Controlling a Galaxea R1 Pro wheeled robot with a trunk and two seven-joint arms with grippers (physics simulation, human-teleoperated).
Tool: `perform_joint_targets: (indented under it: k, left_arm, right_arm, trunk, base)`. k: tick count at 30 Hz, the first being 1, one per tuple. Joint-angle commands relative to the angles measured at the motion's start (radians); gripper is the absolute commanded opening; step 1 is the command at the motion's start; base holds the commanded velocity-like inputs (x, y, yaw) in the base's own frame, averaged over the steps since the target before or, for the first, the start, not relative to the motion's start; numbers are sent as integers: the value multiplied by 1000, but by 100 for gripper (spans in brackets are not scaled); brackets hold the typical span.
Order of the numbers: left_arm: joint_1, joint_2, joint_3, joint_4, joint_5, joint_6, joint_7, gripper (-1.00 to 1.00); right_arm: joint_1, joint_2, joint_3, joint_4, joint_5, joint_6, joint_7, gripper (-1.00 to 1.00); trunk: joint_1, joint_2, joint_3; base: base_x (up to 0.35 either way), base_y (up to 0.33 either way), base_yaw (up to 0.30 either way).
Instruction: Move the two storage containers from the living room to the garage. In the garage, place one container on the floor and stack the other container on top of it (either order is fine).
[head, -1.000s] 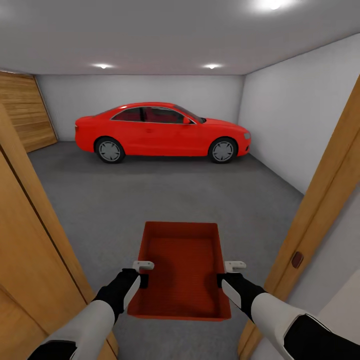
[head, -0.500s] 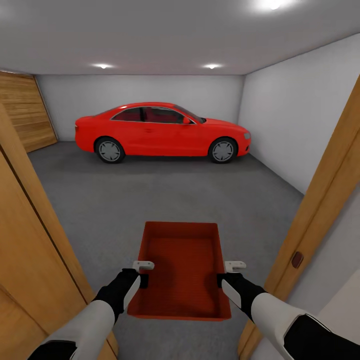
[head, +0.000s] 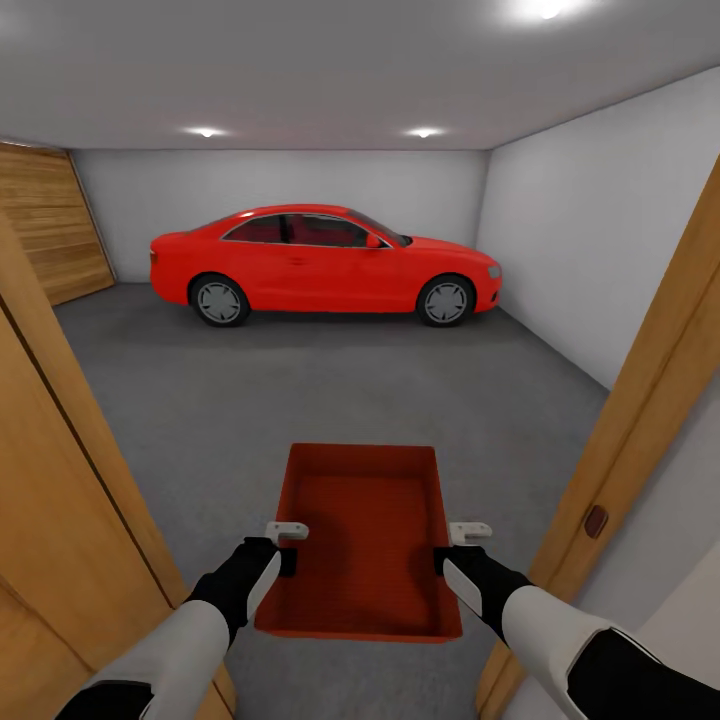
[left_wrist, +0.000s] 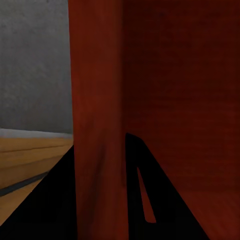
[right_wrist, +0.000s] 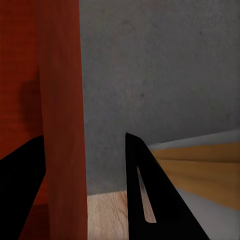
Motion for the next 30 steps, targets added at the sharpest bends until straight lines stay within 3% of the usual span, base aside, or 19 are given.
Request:
perform_joint_targets:
  k: [1, 13, 30]
  left_arm:
    - [0, -7, 0, 2, 9, 6, 5, -100]
    - [0, -7, 1, 1, 9, 6, 5, -100]
    - [0, -9, 1, -3, 9, 6, 9, -100]
  right_arm:
    - [-2, 0, -32, -61, 35, 2, -5, -100]
    - [-2, 0, -32, -61, 35, 1, -5, -100]
    - [-2, -1, -32, -61, 35, 1, -5, -100]
  trunk:
    - [1, -2, -2]
    - [1, -2, -2]
    - [1, -2, -2]
  base:
    - [180, 0, 0]
    - [286, 0, 0]
    - [12, -1, 0]
